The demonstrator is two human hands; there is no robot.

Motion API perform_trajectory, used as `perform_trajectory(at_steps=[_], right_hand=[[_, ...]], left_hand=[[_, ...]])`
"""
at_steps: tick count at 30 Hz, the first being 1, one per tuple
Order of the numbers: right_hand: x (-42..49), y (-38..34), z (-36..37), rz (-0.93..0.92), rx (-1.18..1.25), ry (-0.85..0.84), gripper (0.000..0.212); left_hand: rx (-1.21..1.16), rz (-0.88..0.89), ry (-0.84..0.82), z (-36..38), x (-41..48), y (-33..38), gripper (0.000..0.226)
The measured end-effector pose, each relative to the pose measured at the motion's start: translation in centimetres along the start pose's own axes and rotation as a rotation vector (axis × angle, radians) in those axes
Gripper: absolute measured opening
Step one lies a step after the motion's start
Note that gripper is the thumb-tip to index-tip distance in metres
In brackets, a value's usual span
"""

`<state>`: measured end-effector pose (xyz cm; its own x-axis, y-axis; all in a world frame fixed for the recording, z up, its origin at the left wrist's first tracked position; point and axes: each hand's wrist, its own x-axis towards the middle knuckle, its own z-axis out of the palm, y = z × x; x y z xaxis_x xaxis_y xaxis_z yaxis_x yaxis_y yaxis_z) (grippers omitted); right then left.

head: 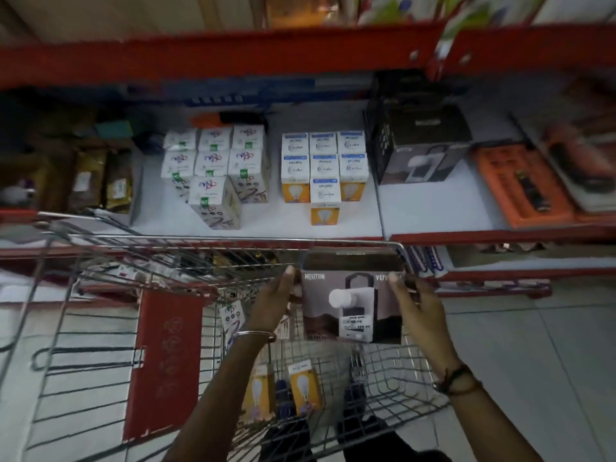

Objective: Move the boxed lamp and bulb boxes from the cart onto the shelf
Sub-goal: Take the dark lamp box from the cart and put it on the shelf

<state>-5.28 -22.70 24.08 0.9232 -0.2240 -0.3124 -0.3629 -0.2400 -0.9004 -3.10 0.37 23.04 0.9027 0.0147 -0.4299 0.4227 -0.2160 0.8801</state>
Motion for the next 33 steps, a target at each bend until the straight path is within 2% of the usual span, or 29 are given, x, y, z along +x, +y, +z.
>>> perform_trajectory(at_steps=[4, 6, 10, 13, 16, 19, 23, 26, 28, 33], right_hand=[[-0.3, -4.0, -4.4, -0.110, 0.060, 0.100, 0.047], [0.1, -5.4, -6.6, -0.172, 0.078, 0.168, 0.045], [2.5, -7.4, -10.8, -0.252, 0.139, 0.255, 0.027], [5.5, -7.3, -13.3, -0.263, 0.145, 0.281, 0.036], [8.6, -6.6, -14.4, -0.221, 0.124, 0.288, 0.038], [11.3, -6.6, -14.5, -0.243, 0.093, 0.246, 0.024], [14.0, -5.9, -13.7, -0.225, 0.012, 0.245, 0.036], [15.9, -4.6, -13.2, -0.194, -0.041, 0.244, 0.033], [16.7, -4.0, -13.0, -0.178, -0.094, 0.223, 0.031], [16.4, -3.3, -12.3, -0.121, -0.112, 0.237, 0.041]], left_hand=[[-0.042, 0.154, -0.088, 1.4, -1.8, 5.6, 0.027], [-0.021, 0.225, -0.115, 2.7, -2.0, 7.7, 0.023], [-0.002, 0.351, -0.172, 6.3, -1.2, 11.4, 0.029], [-0.054, 0.419, -0.142, 9.7, 0.1, 12.8, 0.038], [-0.066, 0.429, -0.054, 12.8, 2.3, 13.1, 0.038], [-0.101, 0.371, -0.009, 15.1, 4.9, 12.5, 0.038], [-0.115, 0.302, 0.027, 16.5, 7.9, 11.5, 0.041], [-0.079, 0.280, 0.048, 17.0, 9.9, 10.8, 0.046], [-0.072, 0.252, 0.040, 17.2, 10.7, 10.5, 0.042], [-0.089, 0.240, -0.010, 16.7, 11.0, 10.2, 0.042]])
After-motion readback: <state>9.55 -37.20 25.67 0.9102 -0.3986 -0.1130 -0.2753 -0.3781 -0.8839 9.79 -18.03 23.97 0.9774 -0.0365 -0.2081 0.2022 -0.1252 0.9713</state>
